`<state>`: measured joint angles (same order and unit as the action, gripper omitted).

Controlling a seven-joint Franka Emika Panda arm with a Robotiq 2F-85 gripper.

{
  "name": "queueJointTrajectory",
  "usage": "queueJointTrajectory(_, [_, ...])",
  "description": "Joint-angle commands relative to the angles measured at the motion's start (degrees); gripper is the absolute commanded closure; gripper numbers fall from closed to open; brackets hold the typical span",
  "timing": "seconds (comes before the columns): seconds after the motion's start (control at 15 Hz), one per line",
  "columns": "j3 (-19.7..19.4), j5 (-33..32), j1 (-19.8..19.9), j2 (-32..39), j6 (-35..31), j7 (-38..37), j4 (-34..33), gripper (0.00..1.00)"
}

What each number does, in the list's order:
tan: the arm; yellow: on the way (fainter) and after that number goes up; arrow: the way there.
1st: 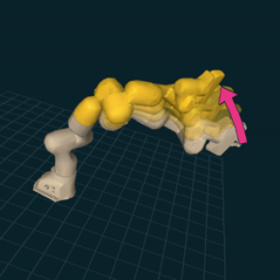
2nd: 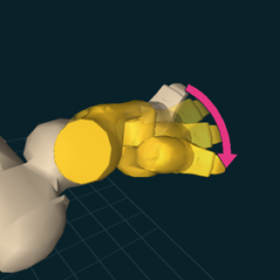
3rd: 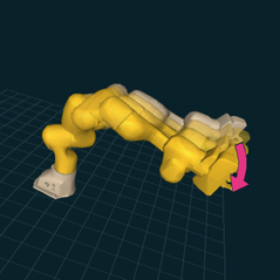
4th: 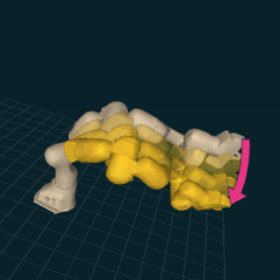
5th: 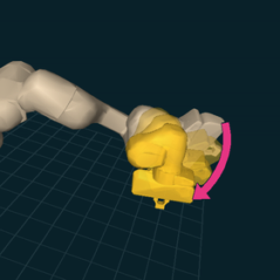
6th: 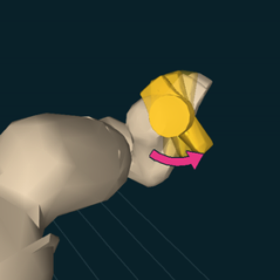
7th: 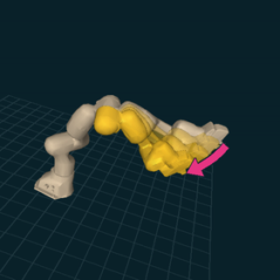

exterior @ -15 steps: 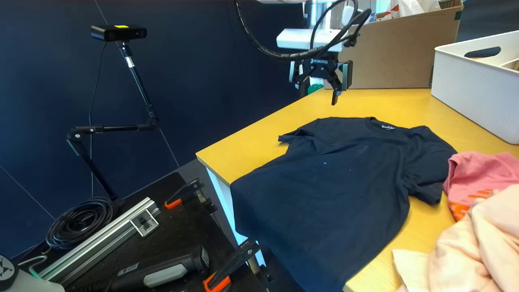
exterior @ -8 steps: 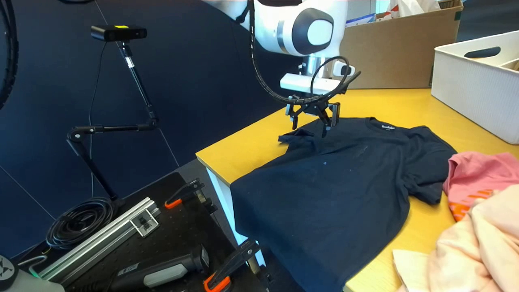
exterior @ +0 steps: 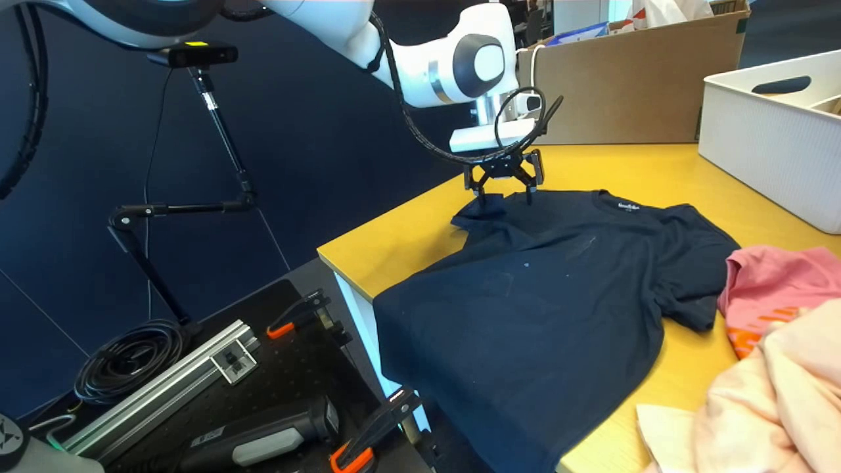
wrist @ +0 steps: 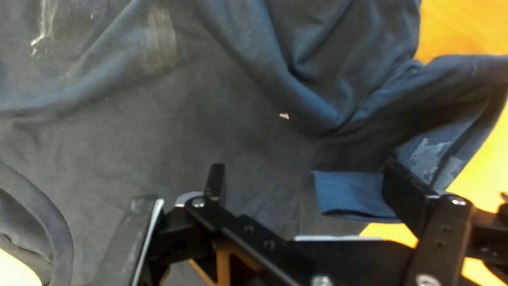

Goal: Fold the black shirt multiple times

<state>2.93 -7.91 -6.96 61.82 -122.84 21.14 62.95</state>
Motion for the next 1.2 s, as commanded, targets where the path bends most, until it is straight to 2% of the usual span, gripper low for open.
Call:
queueJointTrajectory(0.0, [0.1,-1.1,0.6,3.9,-1.4,0.5,-4.9,0.0])
queueJointTrajectory(0.27, [1.0,-0.1,2.1,7.5,-0.7,2.2,-8.9,0.0])
queueJointTrajectory(0.53, [0.7,-0.8,1.6,9.8,-1.0,3.5,-11.3,0.01])
queueJointTrajectory(0.6, [0.7,-0.8,1.4,10.0,-1.0,3.7,-11.7,0.26])
queueJointTrajectory(0.73, [0.6,-1.0,1.0,10.3,-1.0,4.1,-12.1,0.27])
queueJointTrajectory(1.13, [1.9,-0.1,-1.3,9.6,-0.4,3.4,-13.0,0.73])
